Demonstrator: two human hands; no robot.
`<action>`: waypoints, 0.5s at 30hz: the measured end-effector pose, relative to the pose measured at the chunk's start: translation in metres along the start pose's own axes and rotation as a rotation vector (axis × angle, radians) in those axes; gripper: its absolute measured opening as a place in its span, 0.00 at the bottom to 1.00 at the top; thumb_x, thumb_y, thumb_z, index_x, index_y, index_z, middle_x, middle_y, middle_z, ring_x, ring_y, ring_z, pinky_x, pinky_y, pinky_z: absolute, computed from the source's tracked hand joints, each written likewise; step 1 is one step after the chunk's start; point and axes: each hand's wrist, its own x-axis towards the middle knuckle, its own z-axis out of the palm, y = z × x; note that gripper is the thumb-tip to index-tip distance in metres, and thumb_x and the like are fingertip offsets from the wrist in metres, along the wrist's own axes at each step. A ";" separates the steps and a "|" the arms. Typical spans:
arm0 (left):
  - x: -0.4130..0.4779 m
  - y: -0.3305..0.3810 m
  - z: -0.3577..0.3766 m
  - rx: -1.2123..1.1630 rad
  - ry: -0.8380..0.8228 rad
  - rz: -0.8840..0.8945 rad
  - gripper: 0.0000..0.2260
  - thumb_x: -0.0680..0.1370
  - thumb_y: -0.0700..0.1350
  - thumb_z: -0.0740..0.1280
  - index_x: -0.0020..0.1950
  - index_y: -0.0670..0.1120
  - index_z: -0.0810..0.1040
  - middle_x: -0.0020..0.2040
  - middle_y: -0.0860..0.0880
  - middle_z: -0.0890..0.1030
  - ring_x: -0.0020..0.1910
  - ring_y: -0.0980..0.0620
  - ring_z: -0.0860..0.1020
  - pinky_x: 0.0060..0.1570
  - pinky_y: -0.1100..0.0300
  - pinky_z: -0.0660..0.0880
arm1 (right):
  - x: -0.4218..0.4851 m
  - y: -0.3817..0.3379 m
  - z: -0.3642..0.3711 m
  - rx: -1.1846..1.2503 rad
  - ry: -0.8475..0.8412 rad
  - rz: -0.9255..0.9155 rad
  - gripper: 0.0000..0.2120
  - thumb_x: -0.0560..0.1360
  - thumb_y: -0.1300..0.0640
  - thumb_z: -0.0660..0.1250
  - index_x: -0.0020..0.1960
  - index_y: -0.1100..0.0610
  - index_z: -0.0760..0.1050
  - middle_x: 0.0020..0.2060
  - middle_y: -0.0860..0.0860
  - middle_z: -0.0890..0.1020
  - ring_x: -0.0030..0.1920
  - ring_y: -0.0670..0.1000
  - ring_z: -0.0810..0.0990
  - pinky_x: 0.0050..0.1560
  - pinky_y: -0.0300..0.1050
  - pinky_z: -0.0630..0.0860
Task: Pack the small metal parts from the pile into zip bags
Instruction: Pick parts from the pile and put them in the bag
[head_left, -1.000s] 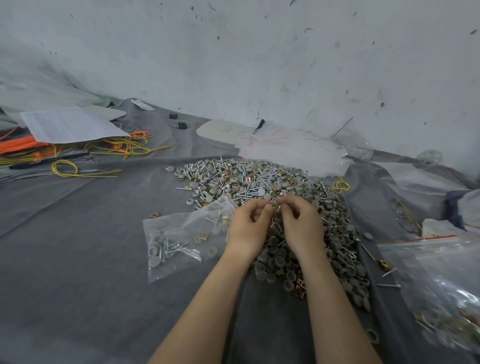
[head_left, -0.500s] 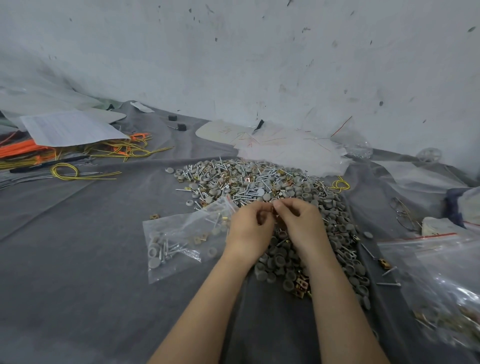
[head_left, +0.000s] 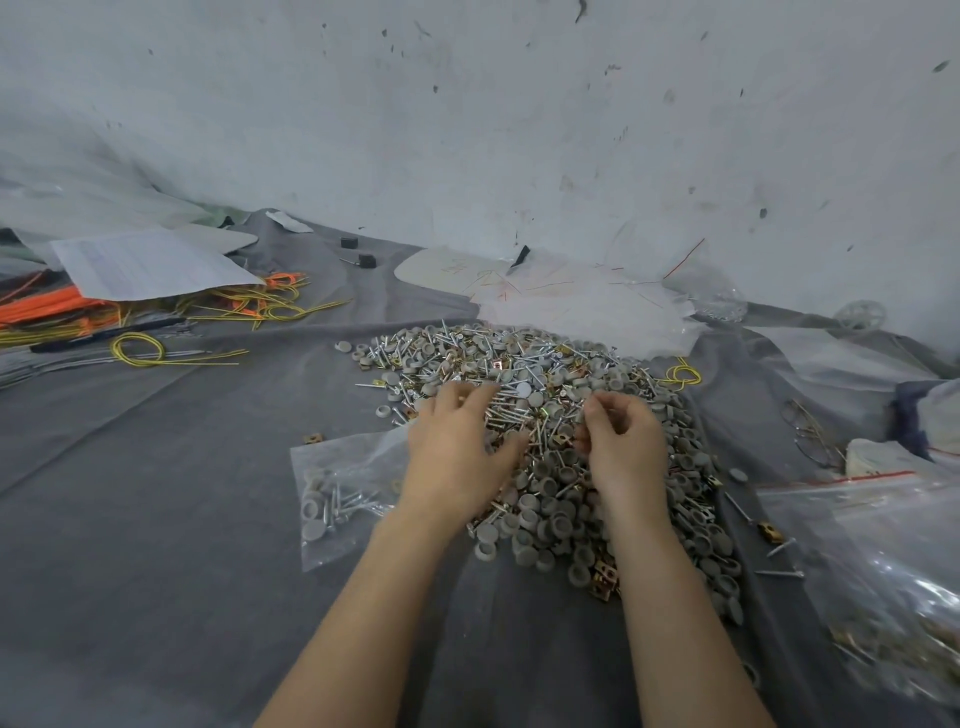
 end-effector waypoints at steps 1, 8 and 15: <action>0.001 -0.010 -0.004 0.097 -0.112 -0.032 0.40 0.72 0.63 0.68 0.77 0.54 0.54 0.76 0.47 0.56 0.75 0.44 0.54 0.73 0.46 0.52 | 0.002 0.001 -0.002 0.054 0.015 0.042 0.03 0.79 0.62 0.63 0.50 0.58 0.75 0.35 0.49 0.78 0.29 0.41 0.77 0.33 0.37 0.76; 0.010 -0.043 -0.002 0.256 -0.449 -0.104 0.58 0.62 0.71 0.69 0.75 0.57 0.31 0.79 0.48 0.39 0.76 0.43 0.36 0.71 0.40 0.35 | 0.000 0.000 0.001 0.068 -0.092 0.079 0.10 0.77 0.66 0.65 0.42 0.53 0.75 0.37 0.50 0.79 0.30 0.41 0.79 0.41 0.39 0.79; 0.012 -0.045 0.010 0.214 -0.316 -0.099 0.60 0.60 0.75 0.66 0.75 0.54 0.30 0.79 0.49 0.43 0.77 0.45 0.39 0.70 0.41 0.34 | -0.004 -0.010 0.008 -0.070 -0.182 -0.021 0.13 0.76 0.67 0.64 0.44 0.48 0.73 0.44 0.48 0.78 0.38 0.43 0.80 0.43 0.41 0.79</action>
